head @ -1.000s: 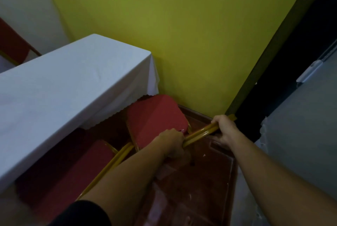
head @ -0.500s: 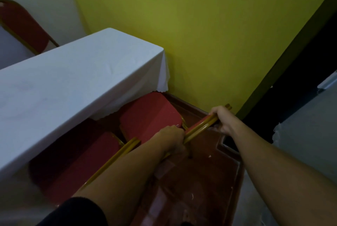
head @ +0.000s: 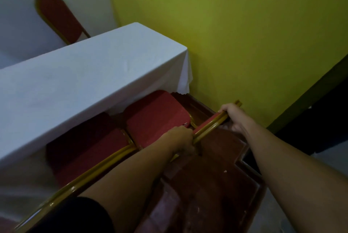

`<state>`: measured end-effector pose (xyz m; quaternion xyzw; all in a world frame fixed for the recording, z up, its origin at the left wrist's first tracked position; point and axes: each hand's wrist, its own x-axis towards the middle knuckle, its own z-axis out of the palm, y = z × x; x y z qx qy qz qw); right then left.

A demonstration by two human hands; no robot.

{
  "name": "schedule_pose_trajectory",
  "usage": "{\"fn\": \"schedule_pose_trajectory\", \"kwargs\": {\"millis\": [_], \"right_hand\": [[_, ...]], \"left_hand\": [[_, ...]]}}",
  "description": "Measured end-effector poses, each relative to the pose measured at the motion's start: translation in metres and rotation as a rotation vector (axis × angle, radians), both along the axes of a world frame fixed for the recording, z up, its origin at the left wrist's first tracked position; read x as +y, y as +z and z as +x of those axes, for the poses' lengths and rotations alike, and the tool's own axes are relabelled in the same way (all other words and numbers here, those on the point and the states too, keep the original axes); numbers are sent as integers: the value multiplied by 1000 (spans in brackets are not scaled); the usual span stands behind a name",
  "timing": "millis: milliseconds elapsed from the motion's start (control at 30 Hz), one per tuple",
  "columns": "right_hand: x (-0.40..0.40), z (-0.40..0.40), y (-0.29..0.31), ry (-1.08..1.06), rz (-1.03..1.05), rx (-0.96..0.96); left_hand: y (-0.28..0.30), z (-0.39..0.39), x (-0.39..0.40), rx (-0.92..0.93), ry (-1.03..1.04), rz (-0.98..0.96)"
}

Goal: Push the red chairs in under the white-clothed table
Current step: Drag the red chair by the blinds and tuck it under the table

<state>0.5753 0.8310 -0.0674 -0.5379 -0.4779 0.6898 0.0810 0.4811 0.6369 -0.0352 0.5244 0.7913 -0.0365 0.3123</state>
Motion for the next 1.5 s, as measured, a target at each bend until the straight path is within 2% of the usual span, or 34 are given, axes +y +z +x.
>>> {"fn": "schedule_pose_trajectory", "kwargs": {"millis": [633, 867, 1133, 1367, 1500], "right_hand": [[56, -94, 5, 190, -18, 28], [80, -108, 6, 195, 26, -1], [73, -121, -5, 65, 93, 26], [63, -126, 2, 124, 53, 74], [61, -119, 1, 66, 29, 127]], "left_hand": [[-13, -40, 32, -13, 454, 128], [-17, -44, 59, -36, 468, 139], [-19, -66, 56, -117, 435, 122], [-19, -72, 47, -79, 513, 126], [-22, -61, 47, -20, 561, 149]]}}
